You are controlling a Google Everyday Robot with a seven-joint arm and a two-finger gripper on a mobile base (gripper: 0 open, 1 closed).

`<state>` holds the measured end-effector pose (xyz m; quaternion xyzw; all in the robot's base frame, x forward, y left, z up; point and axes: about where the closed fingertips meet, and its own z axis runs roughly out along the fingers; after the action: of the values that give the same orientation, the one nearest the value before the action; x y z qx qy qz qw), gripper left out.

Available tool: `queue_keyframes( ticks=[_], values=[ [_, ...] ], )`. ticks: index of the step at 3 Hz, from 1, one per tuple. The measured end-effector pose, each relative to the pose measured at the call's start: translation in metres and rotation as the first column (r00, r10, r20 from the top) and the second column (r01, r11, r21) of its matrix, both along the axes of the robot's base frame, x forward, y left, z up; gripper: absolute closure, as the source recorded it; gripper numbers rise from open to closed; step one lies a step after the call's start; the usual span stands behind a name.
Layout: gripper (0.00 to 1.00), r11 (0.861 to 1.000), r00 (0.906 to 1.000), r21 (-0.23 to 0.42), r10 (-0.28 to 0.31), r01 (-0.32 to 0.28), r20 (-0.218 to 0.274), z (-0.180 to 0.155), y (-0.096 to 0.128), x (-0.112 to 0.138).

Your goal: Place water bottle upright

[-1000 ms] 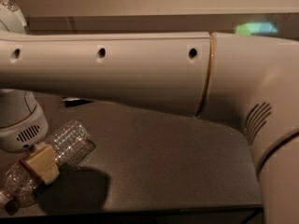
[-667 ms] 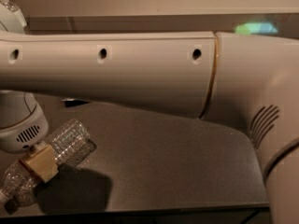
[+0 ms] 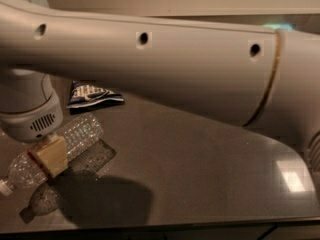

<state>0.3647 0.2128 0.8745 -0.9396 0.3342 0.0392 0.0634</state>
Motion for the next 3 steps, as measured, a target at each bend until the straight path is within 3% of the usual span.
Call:
queue_keyframes(
  ticks=[1,2,3],
  values=[
    [1.00,0.992,0.9996,0.122,-0.028,0.028,-0.002,0.027,-0.008,0.020],
    [1.00,0.964,0.9982,0.258,-0.059,0.060,-0.011,0.049,-0.021,0.035],
    [1.00,0.917,0.9958,0.390,-0.091,0.087,-0.008,0.067,-0.029,0.044]
  ],
)
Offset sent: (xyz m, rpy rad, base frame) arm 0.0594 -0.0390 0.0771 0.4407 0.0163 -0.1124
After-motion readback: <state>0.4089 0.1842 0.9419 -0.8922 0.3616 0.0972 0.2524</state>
